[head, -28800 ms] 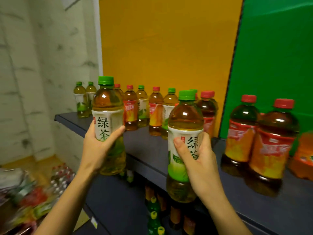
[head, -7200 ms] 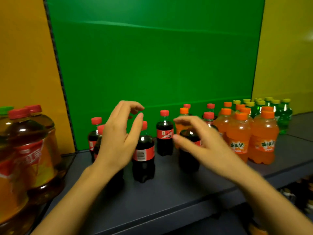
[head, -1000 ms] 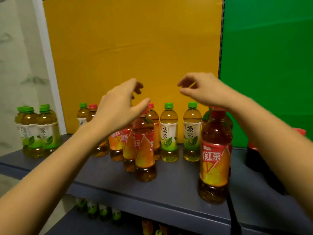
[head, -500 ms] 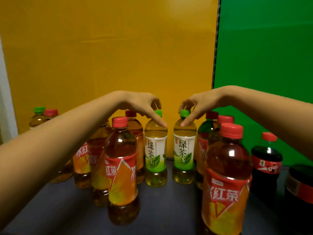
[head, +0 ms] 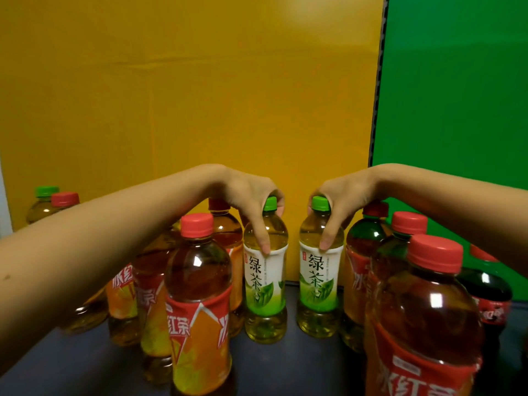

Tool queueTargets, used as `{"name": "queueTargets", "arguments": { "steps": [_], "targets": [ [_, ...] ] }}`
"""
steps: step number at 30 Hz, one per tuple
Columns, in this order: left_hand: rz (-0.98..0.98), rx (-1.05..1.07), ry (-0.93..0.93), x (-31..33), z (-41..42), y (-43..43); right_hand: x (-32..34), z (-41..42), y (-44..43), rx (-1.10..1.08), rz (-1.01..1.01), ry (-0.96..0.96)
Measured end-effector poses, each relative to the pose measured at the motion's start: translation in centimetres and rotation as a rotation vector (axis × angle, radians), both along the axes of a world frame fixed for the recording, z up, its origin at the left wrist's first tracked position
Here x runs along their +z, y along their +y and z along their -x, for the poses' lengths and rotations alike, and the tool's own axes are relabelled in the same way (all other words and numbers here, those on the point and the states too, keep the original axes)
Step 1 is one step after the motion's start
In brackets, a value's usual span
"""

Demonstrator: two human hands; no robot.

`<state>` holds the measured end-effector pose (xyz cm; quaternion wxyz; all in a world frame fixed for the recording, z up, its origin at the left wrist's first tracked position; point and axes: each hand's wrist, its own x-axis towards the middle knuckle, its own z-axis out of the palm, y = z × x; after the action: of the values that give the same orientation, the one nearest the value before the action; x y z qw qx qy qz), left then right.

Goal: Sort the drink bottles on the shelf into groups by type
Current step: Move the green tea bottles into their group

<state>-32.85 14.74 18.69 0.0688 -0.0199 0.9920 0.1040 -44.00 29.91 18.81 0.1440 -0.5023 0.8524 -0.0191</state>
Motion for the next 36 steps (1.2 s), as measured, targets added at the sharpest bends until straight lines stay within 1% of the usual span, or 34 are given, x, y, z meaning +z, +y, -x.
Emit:
{"name": "queueTargets", "arguments": {
  "steps": [3, 6, 8, 12, 14, 17, 21, 24, 27, 30, 33, 36],
  "targets": [
    [-0.048, 0.013, 0.039, 0.4, -0.4, 0.2, 0.2, -0.3, 0.0, 0.009, 0.053, 0.001],
    [-0.142, 0.039, 0.167, 1.4, -1.2, 0.1, 1.0, -0.7, 0.6, 0.016, 0.162, 0.008],
    [-0.234, 0.051, 0.279, 2.1, -2.0, -0.2, 1.7, -1.0, 1.1, 0.003, 0.282, -0.018],
    [-0.412, 0.053, 0.522, 3.2, -3.4, -0.8, 3.5, -1.7, 1.6, -0.079, 0.610, -0.047],
    [-0.520, 0.068, 0.660, 3.4, -3.8, -0.9, 4.4, -2.5, 1.4, -0.095, 0.757, -0.049],
    [-0.681, 0.096, 0.935, 4.0, -4.1, -0.8, 6.0, -4.0, 0.7, -0.083, 0.983, -0.068],
    [-0.831, 0.026, 1.315, 5.8, -5.5, -0.6, 8.4, -6.9, -0.7, -0.015, 1.202, 0.060],
    [-0.891, -0.031, 1.514, 8.0, -8.4, -1.2, 10.0, -10.3, -1.8, 0.024, 1.334, 0.086],
    [-0.850, -0.067, 1.597, 10.2, -12.4, -3.0, 11.6, -13.7, -3.5, 0.058, 1.443, 0.052],
    [-0.772, -0.077, 1.620, 11.1, -17.0, -5.4, 12.5, -17.3, -5.9, 0.059, 1.522, -0.010],
    [-0.680, -0.037, 1.594, 10.9, -21.6, -7.9, 12.0, -21.1, -8.9, 0.074, 1.553, -0.079],
    [-0.595, 0.002, 1.524, 9.6, -25.8, -10.7, 10.6, -24.3, -12.2, 0.073, 1.560, -0.174]
  ]
}}
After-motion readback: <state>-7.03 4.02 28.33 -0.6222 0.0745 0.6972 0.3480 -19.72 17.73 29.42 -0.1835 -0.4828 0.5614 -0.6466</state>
